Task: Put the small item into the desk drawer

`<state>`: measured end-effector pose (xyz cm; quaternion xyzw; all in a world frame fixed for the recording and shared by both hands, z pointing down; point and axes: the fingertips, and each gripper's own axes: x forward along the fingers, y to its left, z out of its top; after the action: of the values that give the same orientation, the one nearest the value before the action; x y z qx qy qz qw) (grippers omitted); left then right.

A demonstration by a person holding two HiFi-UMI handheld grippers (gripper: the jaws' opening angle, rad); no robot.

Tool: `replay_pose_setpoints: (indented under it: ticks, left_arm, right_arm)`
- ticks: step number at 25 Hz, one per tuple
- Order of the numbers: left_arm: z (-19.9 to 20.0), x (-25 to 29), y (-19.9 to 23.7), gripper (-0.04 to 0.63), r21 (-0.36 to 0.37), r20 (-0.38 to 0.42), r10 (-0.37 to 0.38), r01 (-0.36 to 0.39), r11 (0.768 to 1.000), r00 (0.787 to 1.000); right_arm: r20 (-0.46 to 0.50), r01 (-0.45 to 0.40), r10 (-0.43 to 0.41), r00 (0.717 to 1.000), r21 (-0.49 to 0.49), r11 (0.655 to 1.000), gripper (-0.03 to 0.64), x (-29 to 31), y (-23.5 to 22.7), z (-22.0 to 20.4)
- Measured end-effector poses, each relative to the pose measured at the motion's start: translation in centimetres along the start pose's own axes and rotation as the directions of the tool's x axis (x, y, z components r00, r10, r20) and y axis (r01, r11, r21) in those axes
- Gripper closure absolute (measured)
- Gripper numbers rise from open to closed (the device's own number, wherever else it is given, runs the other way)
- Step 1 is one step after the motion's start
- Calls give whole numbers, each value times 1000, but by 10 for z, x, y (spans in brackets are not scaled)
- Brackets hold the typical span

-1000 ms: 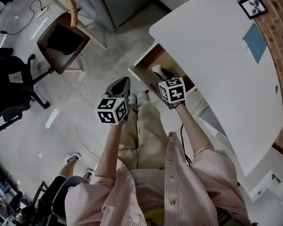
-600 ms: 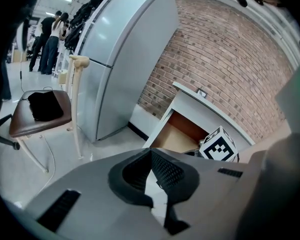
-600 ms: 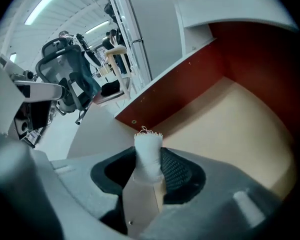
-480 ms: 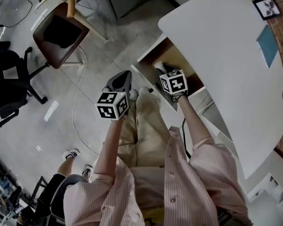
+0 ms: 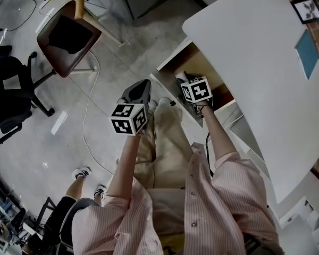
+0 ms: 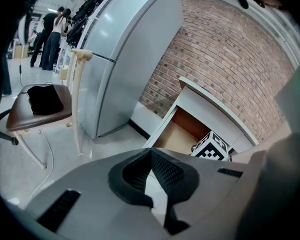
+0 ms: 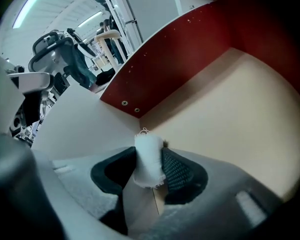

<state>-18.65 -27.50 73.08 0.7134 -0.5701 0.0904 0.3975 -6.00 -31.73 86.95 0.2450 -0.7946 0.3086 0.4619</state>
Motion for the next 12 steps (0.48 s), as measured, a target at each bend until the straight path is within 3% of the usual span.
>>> replay_pose_setpoints:
  ticks: [6,12]
  left_arm:
    - [5,-6,1,597,-22,-8,14,-14,1000,1000]
    - [24,-20,-12,597,-23,-11,9,-10,1000,1000]
  right_arm:
    - [-7,0,0,1000,11,1000,445,-6,-1,2]
    - [47,-3,2,999,9,1000,445,-34,13,20]
